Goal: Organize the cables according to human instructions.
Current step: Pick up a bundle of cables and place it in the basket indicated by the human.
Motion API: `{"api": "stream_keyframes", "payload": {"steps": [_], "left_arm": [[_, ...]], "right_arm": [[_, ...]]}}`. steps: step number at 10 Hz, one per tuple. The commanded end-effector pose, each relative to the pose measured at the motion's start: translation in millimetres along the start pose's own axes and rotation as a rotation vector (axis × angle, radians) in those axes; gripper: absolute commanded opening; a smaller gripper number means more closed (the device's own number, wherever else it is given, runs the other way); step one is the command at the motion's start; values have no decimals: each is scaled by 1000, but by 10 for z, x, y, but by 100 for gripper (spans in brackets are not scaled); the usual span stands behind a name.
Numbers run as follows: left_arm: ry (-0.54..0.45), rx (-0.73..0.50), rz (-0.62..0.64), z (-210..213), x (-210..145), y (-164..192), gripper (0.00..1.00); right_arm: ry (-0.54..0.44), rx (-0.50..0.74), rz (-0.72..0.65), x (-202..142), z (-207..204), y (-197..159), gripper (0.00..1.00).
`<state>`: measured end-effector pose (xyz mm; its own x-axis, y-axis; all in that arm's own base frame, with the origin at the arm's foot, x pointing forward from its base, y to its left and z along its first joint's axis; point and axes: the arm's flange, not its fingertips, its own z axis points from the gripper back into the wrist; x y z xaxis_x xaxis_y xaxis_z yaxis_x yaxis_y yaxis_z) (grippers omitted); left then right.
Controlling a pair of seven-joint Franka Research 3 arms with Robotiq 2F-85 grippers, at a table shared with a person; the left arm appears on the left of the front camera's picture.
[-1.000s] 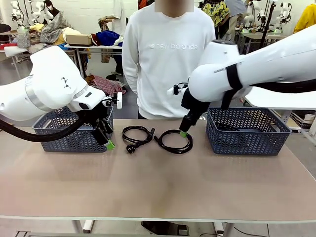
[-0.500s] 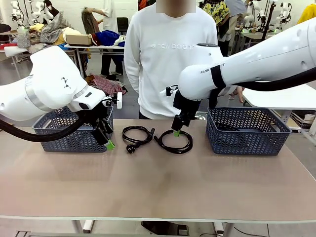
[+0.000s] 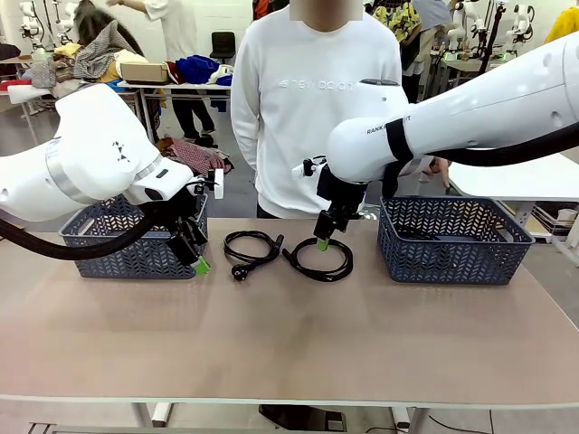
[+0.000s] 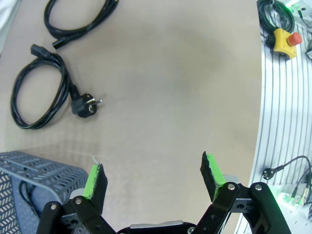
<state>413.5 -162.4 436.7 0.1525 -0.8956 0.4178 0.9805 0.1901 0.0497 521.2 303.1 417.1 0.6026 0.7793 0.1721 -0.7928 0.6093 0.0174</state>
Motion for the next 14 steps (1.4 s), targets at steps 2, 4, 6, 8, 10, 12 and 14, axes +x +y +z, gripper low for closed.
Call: {"api": "stream_keyframes", "payload": {"steps": [2, 4, 6, 8, 10, 12, 14], "left_arm": [[-10, 6, 13, 10, -15, -4, 100], [-10, 6, 13, 10, -15, -4, 100], [-10, 6, 13, 10, -15, -4, 100], [-10, 6, 13, 10, -15, -4, 100], [-10, 6, 13, 10, -15, -4, 100], [-10, 6, 13, 10, -15, -4, 100], [-10, 6, 13, 10, -15, -4, 100]], "right_arm": [[0, 0, 0, 0, 0, 0, 100], [-10, 13, -21, 177, -232, -17, 100], [2, 32, -26, 301, -451, -13, 100], [14, 36, -35, 402, -679, -10, 100], [39, 19, -30, 506, -834, -6, 100], [68, 3, -6, 615, -974, 13, 100], [92, 3, 0, 663, -1067, 25, 100]]}}
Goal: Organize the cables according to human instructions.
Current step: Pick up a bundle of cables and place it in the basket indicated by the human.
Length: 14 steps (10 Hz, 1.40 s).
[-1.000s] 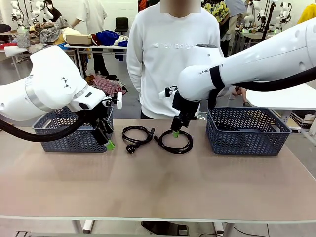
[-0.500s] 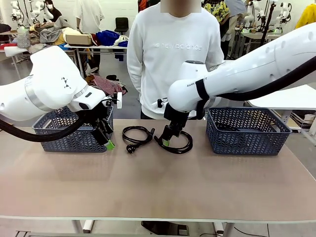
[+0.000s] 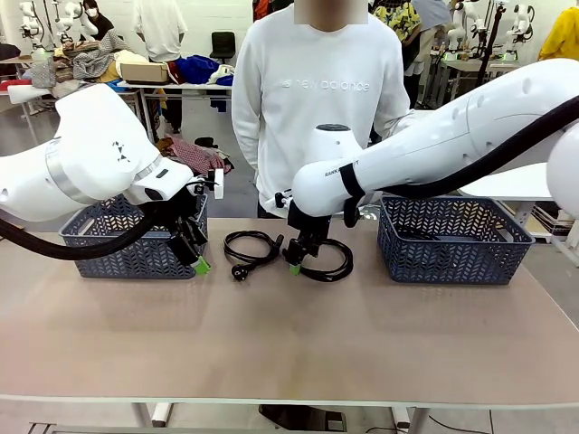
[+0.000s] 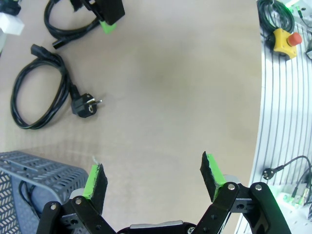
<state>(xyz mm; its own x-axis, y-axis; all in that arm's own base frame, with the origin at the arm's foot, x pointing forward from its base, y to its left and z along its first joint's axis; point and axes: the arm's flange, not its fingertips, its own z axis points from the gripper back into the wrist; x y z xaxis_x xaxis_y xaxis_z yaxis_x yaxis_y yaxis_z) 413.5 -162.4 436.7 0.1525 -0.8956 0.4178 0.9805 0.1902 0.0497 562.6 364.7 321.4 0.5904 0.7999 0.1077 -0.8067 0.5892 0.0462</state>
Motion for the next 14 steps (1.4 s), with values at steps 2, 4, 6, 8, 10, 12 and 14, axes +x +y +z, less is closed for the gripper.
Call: {"api": "stream_keyframes", "payload": {"steps": [2, 4, 6, 8, 10, 12, 14], "left_arm": [[-10, 6, 13, 10, -15, -5, 100], [-10, 6, 13, 10, -15, -5, 100], [-10, 6, 13, 10, -15, -5, 100], [-10, 6, 13, 10, -15, -5, 100], [-10, 6, 13, 10, -15, -5, 100], [-10, 6, 13, 10, -15, -5, 100], [-10, 6, 13, 10, -15, -5, 100]], "right_arm": [[35, -51, -37, 127, -46, -30, 100], [48, -54, -36, 142, -83, -43, 100], [62, -52, -37, 167, -118, -57, 100], [69, -46, -39, 182, -125, -69, 89], [69, -41, -42, 187, -132, -76, 69], [70, -35, -45, 187, -131, -78, 49], [75, -27, -43, 192, -144, -82, 29]]}}
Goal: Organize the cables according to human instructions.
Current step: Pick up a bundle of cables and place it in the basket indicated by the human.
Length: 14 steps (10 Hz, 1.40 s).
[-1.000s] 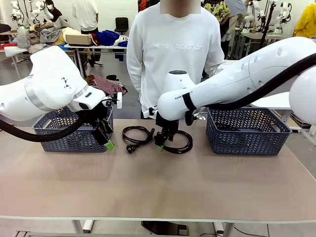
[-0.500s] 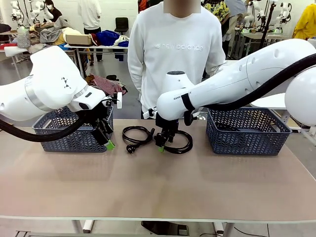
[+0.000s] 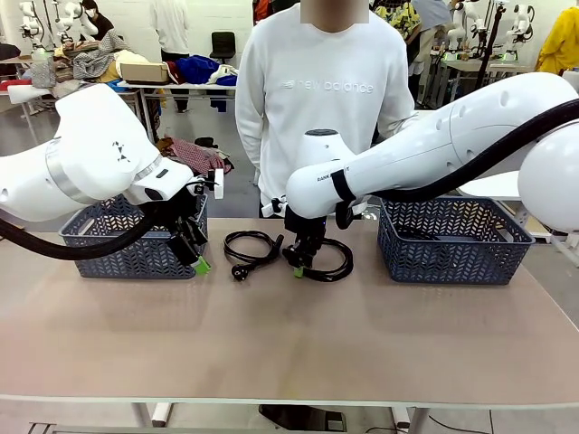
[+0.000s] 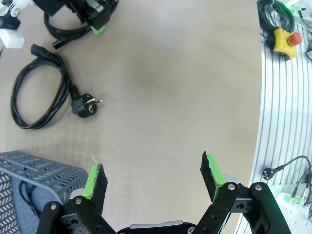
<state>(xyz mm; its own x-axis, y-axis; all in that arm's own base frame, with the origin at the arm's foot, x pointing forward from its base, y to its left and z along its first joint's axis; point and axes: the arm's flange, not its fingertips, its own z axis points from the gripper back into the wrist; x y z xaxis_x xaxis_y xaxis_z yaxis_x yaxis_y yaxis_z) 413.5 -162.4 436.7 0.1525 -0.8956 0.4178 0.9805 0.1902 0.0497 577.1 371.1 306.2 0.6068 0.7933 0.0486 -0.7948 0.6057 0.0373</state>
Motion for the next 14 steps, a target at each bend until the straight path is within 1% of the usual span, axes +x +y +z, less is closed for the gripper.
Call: {"api": "stream_keyframes", "payload": {"steps": [1, 2, 3, 5, 7, 8, 9, 12, 13, 14], "left_arm": [[-10, 6, 13, 10, -15, -4, 100], [-10, 6, 13, 10, -15, -4, 100], [-10, 6, 13, 10, -15, -4, 100], [-10, 6, 13, 10, -15, -4, 100], [-10, 6, 13, 10, -15, -4, 100], [-10, 6, 13, 10, -15, -4, 100], [-10, 6, 13, 10, -15, -4, 100], [-10, 6, 13, 10, -15, -4, 100], [-10, 6, 13, 10, -15, -4, 100], [-10, 6, 13, 10, -15, -4, 100]], "right_arm": [[17, -10, -20, 77, 17, 8, 21], [23, -6, -18, 85, 5, 6, 9], [24, -1, -18, 88, 3, 9, 1], [25, -12, -40, 84, 54, 25, 0], [33, -25, -147, 44, 128, 32, 0], [28, -60, -214, 21, 195, 36, 0], [2, -89, -261, 8, 276, 30, 0], [-4, -130, -264, -42, 590, 23, 0], [1, -131, -238, -73, 734, 32, 0], [9, -115, -178, -117, 930, 43, 0]]}}
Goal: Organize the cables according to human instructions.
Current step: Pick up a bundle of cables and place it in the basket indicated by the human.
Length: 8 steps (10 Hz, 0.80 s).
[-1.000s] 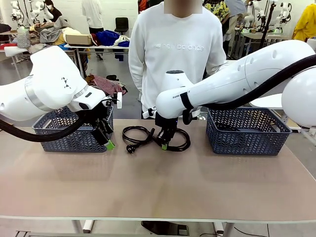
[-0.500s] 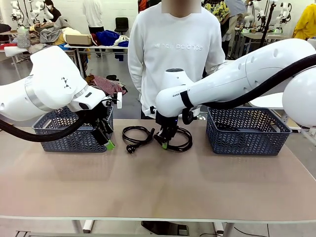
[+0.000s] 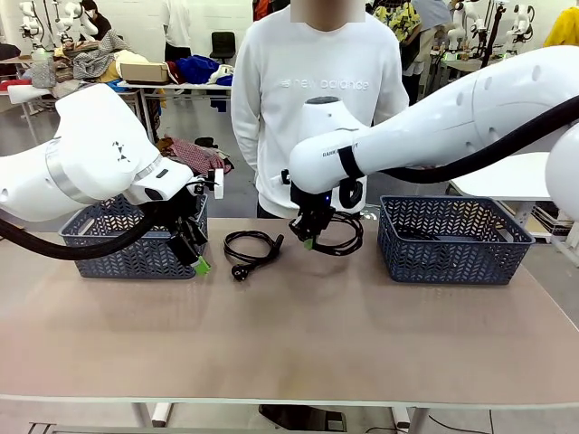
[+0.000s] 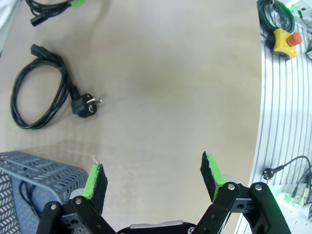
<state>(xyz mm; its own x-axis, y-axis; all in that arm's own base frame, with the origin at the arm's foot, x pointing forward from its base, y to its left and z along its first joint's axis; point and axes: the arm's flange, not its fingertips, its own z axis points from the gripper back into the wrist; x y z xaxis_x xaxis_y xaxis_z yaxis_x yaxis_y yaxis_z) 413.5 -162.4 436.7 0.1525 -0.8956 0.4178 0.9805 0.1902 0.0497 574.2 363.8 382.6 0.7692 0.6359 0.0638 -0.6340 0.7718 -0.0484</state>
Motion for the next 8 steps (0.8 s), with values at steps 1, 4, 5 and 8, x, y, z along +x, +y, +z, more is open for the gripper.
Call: {"api": "stream_keyframes", "payload": {"steps": [1, 4, 5, 8], "left_arm": [[-10, 6, 13, 10, -15, -4, 100], [-10, 6, 13, 10, -15, -4, 100], [-10, 6, 13, 10, -15, -4, 100], [-10, 6, 13, 10, -15, -4, 100]], "right_arm": [[29, -8, 121, -144, 355, -15, 0], [88, 74, 351, -428, 829, -199, 0], [99, 75, 412, -536, 954, -310, 0], [106, 47, 521, -904, 1242, -712, 0]]}}
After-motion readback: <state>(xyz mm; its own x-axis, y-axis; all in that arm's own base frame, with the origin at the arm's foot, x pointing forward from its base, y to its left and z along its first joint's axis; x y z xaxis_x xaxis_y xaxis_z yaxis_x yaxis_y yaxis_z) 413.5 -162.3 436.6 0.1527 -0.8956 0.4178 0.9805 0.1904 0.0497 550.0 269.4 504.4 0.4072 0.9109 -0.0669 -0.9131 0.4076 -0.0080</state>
